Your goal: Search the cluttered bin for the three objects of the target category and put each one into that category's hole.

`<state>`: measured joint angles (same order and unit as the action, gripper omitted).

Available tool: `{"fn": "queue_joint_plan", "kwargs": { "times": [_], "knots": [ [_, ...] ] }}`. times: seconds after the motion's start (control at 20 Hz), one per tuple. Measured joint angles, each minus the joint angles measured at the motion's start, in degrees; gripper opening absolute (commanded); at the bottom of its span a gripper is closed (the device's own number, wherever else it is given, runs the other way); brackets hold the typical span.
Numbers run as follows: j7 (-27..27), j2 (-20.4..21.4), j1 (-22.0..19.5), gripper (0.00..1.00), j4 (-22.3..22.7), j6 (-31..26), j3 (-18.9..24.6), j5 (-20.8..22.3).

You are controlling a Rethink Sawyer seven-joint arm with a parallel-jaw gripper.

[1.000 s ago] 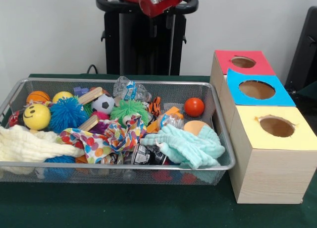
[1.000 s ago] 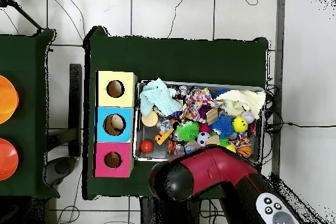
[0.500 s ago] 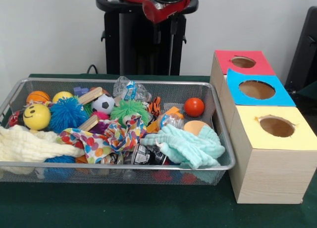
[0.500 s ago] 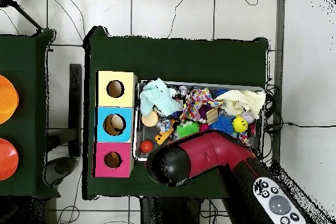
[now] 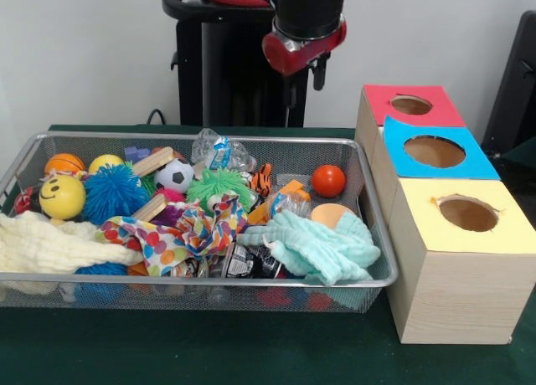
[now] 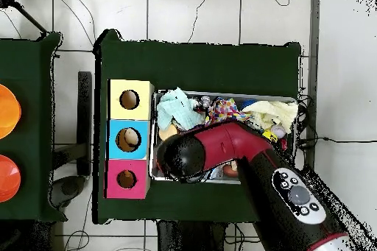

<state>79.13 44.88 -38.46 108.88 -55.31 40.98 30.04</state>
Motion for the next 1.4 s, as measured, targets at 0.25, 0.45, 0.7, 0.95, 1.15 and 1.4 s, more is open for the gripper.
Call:
{"fn": "queue_joint_plan", "kwargs": {
  "times": [0.25,0.45,0.7,0.95,1.15,1.4],
  "knots": [
    [0.00,-3.22,0.71,1.00,-4.38,-0.97,-0.02,-0.07],
    [0.00,-4.92,0.59,1.00,-6.51,-1.29,-0.02,-0.06],
    [0.00,-6.70,-0.75,1.00,-8.04,-1.32,0.08,-0.06],
    [0.00,-7.46,-3.03,1.00,-8.07,-1.33,0.11,0.02],
    [0.00,-8.04,-5.42,1.00,-8.08,-1.32,0.10,0.28],
    [0.00,-8.61,-7.31,1.00,-7.94,-1.08,0.09,1.56]
  ]
}}
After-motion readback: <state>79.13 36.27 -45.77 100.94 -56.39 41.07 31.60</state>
